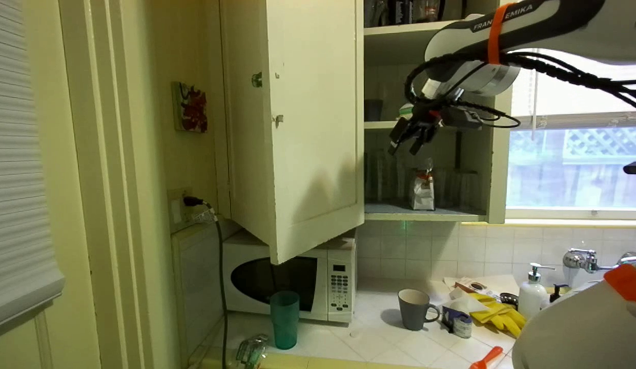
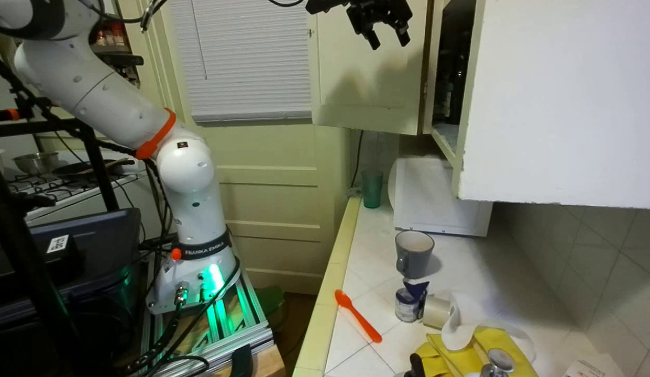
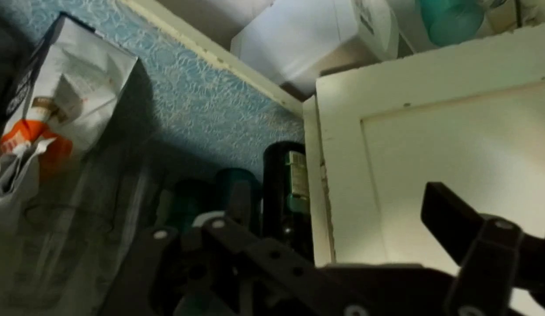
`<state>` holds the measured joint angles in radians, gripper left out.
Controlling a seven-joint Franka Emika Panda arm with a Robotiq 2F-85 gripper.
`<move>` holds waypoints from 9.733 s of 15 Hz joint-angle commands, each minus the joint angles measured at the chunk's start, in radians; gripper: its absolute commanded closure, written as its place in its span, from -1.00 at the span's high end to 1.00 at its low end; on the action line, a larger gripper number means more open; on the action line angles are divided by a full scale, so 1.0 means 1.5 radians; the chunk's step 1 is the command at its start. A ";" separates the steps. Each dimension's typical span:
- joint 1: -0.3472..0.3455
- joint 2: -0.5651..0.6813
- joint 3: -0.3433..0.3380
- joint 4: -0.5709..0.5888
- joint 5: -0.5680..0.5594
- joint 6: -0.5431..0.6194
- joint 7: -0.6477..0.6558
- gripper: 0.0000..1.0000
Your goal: Move the orange bag to the bottom shelf
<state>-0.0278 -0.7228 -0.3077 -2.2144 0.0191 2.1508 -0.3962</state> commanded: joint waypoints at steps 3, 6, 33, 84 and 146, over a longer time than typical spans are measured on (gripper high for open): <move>0.007 0.065 0.002 0.089 0.014 0.018 0.007 1.00; 0.000 0.056 0.006 0.080 0.008 0.014 -0.001 1.00; 0.003 0.186 -0.040 0.297 0.125 -0.064 0.018 1.00; -0.126 0.514 -0.045 0.636 0.575 -0.212 -0.276 1.00; -0.140 0.602 0.001 0.696 0.690 -0.255 -0.161 -0.53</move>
<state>-0.2431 0.1614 -0.3271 -1.1605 0.9961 1.8129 -0.6525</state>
